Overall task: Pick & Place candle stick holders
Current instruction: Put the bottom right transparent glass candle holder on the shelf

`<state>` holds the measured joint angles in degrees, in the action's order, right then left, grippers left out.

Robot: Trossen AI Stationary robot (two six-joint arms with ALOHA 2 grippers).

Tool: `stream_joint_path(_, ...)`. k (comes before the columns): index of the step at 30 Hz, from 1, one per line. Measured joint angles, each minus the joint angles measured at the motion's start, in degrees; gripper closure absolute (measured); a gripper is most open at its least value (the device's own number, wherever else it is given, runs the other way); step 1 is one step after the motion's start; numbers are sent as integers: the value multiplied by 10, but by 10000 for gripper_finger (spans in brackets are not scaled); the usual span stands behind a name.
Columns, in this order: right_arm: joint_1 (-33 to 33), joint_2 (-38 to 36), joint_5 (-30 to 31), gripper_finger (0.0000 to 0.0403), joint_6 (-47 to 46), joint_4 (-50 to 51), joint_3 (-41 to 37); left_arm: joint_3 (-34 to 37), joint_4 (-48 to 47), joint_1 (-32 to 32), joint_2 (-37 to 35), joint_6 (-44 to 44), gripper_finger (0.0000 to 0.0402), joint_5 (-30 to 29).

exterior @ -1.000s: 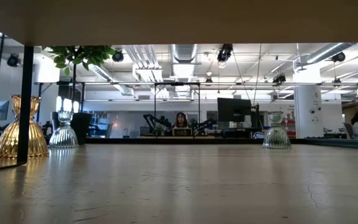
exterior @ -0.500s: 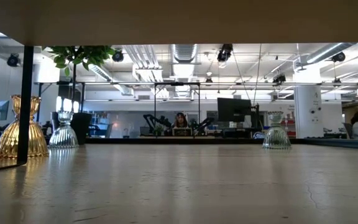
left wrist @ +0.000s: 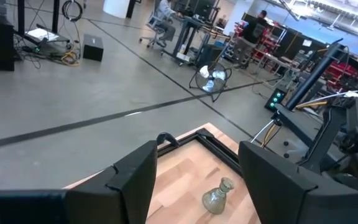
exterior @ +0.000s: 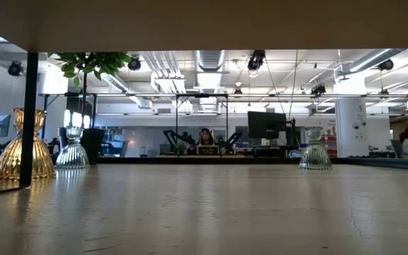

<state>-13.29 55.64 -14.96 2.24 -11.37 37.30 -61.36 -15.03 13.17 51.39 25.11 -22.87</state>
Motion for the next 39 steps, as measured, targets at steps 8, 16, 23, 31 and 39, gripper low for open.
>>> stream_joint_path(8, -41, 80, 31, 286, 3, -22, 8, 0, 0, 0, -1, 0, 172, 0)
stream_joint_path(16, -83, 141, 25, 286, 28, -64, 34, 0, -7, 0, -1, -1, 172, 0)
stream_joint_path(23, -105, 171, 25, 286, 27, -104, 36, 0, -12, 0, -1, -16, 172, 0)
stream_joint_path(31, -106, 177, 25, 286, 24, -116, 36, 0, -14, 0, -1, -24, 172, 0)
stream_joint_path(39, -110, 184, 26, 286, -7, -115, 34, 6, -14, 0, -1, -29, 172, 0)
